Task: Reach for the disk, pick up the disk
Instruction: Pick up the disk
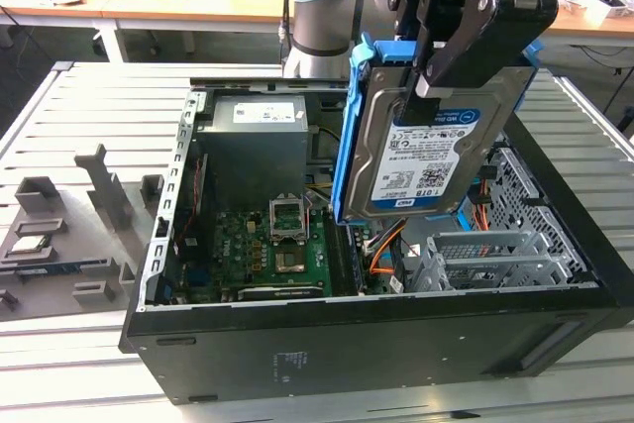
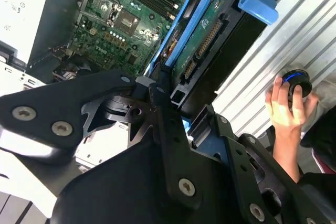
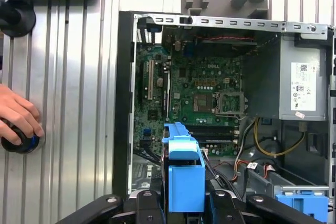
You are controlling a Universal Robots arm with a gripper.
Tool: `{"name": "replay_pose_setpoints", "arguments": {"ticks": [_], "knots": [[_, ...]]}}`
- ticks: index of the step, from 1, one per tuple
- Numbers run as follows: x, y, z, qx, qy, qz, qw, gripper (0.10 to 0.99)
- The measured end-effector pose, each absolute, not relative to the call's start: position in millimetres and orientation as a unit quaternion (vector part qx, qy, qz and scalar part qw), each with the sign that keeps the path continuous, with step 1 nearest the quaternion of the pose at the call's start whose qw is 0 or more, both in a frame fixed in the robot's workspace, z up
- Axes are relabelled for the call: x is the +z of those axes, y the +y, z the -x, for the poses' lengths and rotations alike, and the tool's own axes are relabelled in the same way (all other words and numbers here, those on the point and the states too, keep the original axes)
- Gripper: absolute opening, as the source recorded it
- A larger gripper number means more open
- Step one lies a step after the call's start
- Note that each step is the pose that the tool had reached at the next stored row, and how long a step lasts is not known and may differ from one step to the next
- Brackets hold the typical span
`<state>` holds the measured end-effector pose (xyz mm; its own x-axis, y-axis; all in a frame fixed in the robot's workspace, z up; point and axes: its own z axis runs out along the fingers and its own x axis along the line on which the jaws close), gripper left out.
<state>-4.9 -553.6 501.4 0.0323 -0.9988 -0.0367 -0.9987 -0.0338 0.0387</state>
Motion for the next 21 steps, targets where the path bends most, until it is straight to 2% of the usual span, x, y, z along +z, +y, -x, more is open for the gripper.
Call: {"name": "replay_pose_setpoints", "arguments": {"ticks": [21], "knots": [[500.5, -577.5, 4.9, -0.027, -0.695, -0.718, 0.001, 0.365]]}}
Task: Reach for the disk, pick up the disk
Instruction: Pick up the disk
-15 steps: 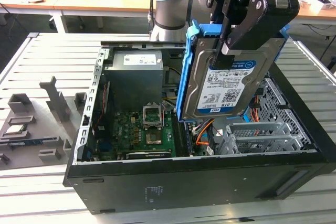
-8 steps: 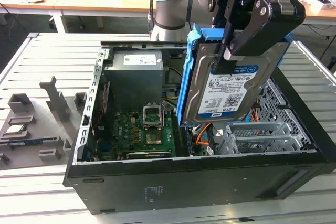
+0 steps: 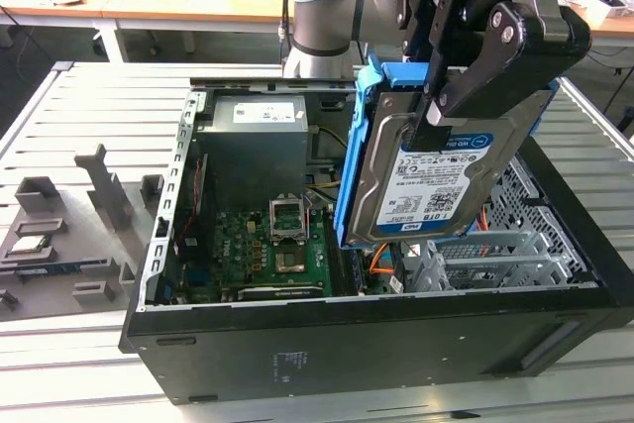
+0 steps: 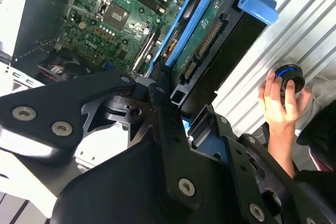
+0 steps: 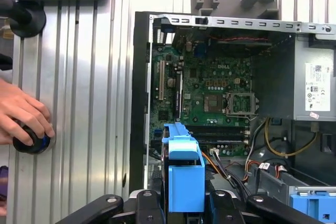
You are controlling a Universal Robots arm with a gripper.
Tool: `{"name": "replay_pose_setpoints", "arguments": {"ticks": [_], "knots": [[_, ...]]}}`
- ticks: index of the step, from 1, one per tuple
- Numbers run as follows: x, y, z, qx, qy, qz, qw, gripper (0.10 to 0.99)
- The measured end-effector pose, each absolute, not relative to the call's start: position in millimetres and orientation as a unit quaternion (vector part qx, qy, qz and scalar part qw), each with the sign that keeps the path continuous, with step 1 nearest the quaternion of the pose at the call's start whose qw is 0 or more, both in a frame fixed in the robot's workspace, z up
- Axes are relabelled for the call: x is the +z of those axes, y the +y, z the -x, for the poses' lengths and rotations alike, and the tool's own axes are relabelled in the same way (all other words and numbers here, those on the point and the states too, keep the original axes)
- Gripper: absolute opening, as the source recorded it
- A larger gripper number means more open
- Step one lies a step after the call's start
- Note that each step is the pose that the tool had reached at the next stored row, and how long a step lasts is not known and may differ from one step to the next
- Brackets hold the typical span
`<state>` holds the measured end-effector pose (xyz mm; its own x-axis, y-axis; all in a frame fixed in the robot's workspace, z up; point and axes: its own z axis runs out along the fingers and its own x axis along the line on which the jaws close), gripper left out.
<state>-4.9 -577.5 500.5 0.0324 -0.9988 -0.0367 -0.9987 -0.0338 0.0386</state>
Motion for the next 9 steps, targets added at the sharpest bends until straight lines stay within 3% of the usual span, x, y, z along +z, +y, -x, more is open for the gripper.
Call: {"name": "replay_pose_setpoints", "arguments": {"ticks": [9], "knots": [[499.8, -589.5, 3.4, -0.029, -0.695, -0.718, -0.001, 0.365]]}}
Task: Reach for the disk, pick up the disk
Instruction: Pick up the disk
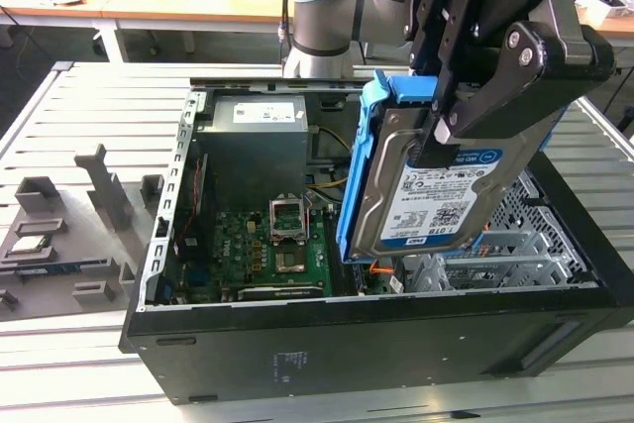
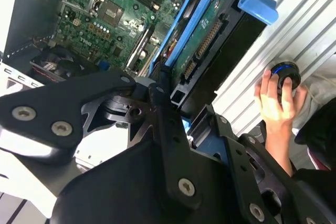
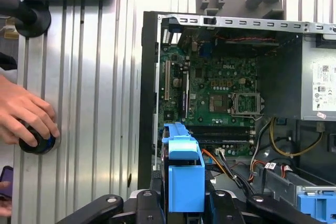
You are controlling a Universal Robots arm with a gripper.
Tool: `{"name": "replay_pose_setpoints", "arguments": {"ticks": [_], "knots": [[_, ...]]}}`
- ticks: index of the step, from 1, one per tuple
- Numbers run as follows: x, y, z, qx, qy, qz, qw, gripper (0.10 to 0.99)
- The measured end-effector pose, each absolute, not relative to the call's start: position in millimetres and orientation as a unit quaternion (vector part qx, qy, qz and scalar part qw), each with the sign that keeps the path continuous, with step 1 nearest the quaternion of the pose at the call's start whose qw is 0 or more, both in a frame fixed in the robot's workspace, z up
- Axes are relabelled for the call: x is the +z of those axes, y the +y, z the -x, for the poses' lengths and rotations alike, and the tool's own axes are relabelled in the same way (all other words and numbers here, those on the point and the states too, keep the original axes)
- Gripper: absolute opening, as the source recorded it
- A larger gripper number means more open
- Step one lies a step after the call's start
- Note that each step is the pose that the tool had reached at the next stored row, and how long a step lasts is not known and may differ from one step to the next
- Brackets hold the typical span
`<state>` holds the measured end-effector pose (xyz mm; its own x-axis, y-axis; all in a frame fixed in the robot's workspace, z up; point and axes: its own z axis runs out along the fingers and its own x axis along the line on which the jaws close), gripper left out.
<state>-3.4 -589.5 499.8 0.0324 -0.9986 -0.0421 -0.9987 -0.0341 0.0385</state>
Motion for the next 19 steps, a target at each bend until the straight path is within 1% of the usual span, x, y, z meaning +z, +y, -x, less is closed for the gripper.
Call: {"name": "replay_pose_setpoints", "arguments": {"ticks": [19], "knots": [[496.2, -584.5, -46.3, 0.029, 0.695, 0.718, 0.001, 0.365]]}}
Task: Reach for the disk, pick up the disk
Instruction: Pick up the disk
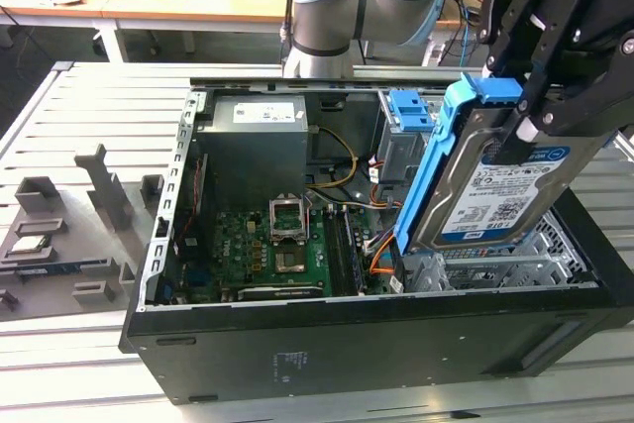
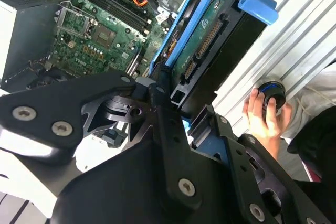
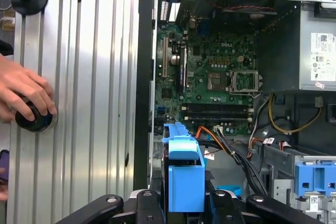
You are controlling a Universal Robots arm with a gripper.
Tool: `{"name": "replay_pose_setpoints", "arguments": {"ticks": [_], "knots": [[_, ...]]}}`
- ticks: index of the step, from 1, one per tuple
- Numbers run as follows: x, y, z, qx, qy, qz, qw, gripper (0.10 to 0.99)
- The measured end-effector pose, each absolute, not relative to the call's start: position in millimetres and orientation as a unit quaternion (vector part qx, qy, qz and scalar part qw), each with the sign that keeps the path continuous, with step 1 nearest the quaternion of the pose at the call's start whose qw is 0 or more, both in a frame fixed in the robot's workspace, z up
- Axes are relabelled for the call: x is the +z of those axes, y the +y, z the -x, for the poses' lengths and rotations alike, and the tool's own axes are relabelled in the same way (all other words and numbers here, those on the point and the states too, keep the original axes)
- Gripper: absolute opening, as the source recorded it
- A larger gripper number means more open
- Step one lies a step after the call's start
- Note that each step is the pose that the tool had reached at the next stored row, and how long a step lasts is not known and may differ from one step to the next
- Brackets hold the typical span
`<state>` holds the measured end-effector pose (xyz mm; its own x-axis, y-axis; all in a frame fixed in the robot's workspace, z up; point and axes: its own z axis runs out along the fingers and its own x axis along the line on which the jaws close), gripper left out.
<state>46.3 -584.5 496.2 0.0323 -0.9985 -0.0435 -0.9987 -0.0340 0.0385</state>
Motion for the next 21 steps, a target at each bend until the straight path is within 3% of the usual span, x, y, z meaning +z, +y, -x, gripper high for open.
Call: {"name": "replay_pose_setpoints", "arguments": {"ticks": [21], "knots": [[494.6, -584.4, -82.8, 0.029, 0.695, 0.718, 0.001, 0.365]]}}
